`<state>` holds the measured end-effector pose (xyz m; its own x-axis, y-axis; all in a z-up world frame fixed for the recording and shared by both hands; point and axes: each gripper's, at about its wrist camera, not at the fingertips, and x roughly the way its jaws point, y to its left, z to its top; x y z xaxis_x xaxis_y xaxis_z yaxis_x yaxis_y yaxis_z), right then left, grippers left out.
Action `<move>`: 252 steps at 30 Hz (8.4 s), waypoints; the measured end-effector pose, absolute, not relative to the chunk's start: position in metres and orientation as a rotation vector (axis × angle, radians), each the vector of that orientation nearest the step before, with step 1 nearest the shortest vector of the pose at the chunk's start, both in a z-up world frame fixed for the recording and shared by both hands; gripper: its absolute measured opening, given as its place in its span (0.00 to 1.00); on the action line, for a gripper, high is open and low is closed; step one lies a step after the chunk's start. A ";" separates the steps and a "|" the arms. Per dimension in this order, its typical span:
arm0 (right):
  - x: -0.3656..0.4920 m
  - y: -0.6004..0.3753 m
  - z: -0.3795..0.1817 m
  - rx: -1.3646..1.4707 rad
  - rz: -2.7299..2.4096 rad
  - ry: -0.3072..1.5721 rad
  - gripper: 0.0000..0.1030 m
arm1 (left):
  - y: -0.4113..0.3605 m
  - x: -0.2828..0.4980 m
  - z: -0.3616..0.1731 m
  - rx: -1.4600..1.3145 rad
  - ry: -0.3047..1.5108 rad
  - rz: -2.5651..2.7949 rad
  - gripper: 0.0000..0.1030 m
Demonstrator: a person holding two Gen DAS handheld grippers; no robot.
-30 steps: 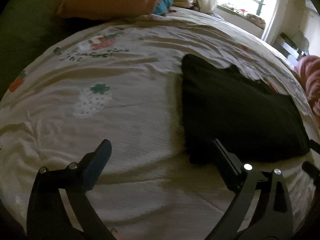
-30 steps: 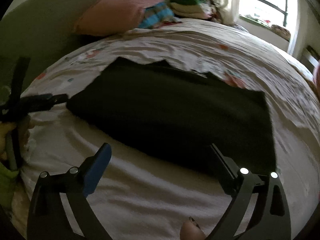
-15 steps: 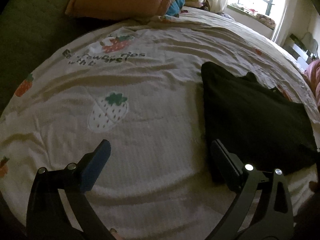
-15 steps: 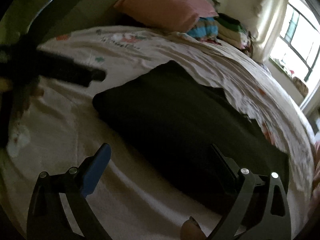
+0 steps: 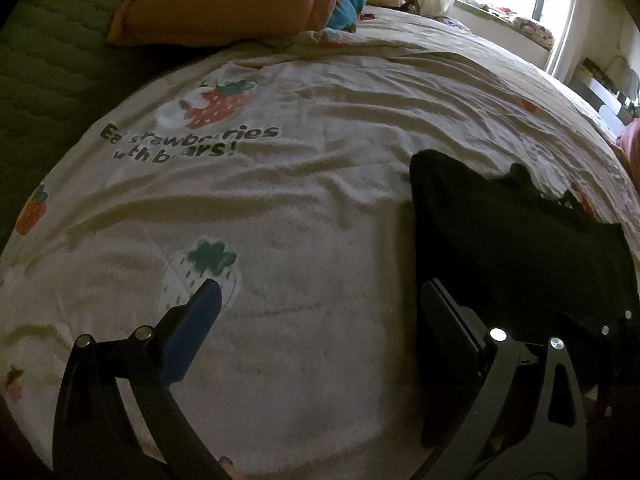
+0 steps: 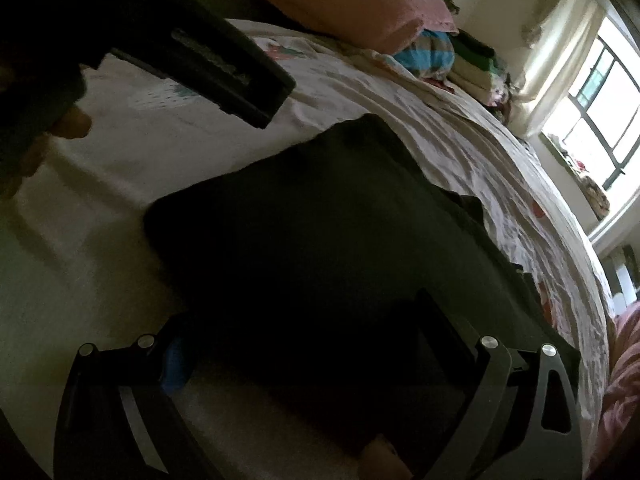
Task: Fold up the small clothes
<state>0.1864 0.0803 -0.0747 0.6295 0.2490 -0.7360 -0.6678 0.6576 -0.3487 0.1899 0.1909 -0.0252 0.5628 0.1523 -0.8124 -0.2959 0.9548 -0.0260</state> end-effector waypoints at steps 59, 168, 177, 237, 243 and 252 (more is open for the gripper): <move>0.122 -0.094 0.029 -0.091 0.402 0.442 0.07 | 0.004 0.240 0.070 -0.145 0.851 -0.146 0.16; 0.324 -0.249 -0.041 0.268 0.392 1.022 0.13 | -0.058 0.229 -0.034 -0.173 0.947 -0.186 0.72; 0.314 -0.268 0.009 0.131 0.405 0.864 0.10 | -0.072 0.227 -0.030 -0.191 0.957 -0.247 0.72; 0.127 -0.275 0.014 0.044 0.206 0.690 0.90 | -0.045 0.158 -0.002 -0.132 0.874 -0.219 0.91; 0.096 -0.270 0.033 0.010 0.185 0.601 0.95 | -0.038 0.135 0.011 -0.110 0.831 -0.204 0.91; 0.060 -0.257 0.043 -0.032 0.163 0.541 0.96 | -0.029 0.097 0.024 -0.091 0.762 -0.205 0.91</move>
